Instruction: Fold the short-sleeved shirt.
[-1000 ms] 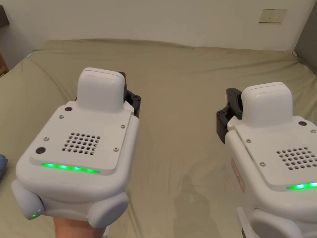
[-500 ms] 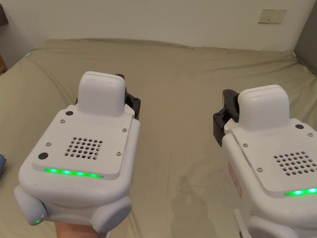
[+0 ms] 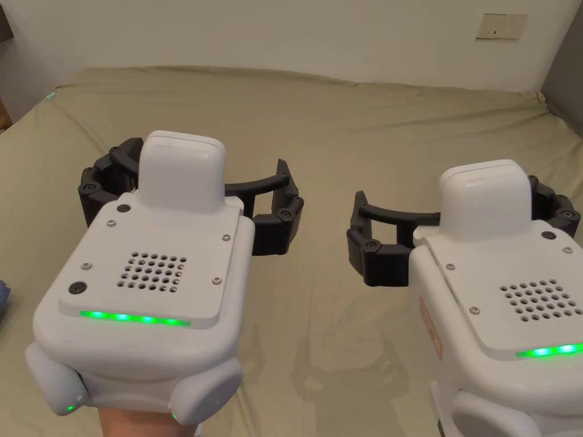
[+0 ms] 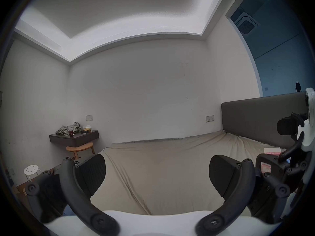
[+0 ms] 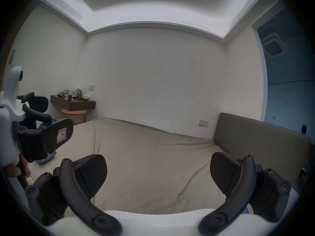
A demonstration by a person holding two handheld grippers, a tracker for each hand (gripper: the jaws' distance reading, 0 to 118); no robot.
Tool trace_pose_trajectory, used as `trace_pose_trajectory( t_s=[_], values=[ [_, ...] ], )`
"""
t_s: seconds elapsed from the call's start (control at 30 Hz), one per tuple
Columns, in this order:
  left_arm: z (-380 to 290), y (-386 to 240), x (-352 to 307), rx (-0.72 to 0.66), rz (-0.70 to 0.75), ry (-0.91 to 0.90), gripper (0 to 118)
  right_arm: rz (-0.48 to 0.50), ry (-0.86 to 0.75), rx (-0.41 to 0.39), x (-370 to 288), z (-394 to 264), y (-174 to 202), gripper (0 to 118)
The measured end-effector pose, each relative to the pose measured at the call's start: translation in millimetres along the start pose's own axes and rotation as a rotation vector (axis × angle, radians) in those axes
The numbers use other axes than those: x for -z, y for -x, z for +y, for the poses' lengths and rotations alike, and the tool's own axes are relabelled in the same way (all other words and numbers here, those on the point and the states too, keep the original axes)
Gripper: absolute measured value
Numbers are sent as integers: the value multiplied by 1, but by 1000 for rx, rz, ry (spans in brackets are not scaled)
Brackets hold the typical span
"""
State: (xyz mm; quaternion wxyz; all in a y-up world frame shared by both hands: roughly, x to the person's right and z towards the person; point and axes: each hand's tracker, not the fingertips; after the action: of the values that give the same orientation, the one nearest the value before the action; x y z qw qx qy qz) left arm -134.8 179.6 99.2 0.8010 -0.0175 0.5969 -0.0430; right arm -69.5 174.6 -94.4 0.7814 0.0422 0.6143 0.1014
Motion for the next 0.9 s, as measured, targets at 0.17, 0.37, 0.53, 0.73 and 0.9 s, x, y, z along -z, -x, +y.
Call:
trace_pose_trajectory(
  t_s=[0.17, 0.37, 0.53, 0.73, 0.9],
  values=[
    [1, 2, 0, -9, 10, -5, 117, -28, 16, 76, 3, 5, -8, 118],
    [1, 1, 1, -1, 7, -1, 117, -96, 129, 163, 4, 18, -8, 118],
    [1, 0, 1, 0, 7, 0, 117, -114, 166, 166, 2, 29, -3, 118],
    [3, 1, 1, -3, 7, -3, 117, -88, 156, 199, -6, 38, -1, 118],
    [4, 0, 2, -4, 8, -2, 117, -68, 168, 222, -7, 41, -2, 118]
  ],
)
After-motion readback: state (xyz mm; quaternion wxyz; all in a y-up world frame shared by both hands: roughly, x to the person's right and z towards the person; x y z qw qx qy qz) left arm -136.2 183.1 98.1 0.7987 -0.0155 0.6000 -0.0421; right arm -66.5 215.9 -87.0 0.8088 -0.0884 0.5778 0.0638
